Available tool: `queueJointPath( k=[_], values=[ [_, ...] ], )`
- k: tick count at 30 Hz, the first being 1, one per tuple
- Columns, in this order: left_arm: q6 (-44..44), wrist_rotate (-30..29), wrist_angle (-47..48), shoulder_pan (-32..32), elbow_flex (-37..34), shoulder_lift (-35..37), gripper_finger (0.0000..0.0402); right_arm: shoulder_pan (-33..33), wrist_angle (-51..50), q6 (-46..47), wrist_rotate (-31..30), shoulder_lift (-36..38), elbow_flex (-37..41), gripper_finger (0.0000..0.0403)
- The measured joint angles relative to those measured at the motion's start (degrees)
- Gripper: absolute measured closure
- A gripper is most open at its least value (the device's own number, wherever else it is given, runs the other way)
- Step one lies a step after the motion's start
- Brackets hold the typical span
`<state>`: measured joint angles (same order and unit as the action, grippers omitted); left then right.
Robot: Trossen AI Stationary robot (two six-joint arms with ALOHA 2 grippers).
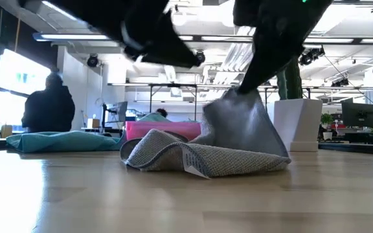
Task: Fold microfiber towels
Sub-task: Fold the gray microfiber cloth
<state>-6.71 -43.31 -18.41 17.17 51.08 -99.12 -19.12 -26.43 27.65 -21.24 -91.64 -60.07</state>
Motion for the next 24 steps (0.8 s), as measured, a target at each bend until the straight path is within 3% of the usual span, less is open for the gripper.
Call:
queueJointPath(
  k=[6,11,17,24],
  values=[
    [18.17,7.29,-11.12,-2.42,0.01,-2.8,0.0225,-3.47,1.22,-5.61,0.15,0.25,-0.67,0.0403],
    [22.36,10.19,-12.05,-4.0,0.0,-5.67,0.0225,-4.3,0.99,-5.65,-0.02,0.25,-2.72,0.0403],
    [21.86,7.24,-12.45,-4.96,-0.01,-8.05,0.0225,-4.3,0.94,-5.83,-0.04,0.25,-5.63,0.0403],
    [19.23,-5.49,-12.28,-4.86,-0.01,-8.19,0.0225,-4.97,-3.49,-5.67,-0.08,0.25,-8.82,0.0403]
  ],
)
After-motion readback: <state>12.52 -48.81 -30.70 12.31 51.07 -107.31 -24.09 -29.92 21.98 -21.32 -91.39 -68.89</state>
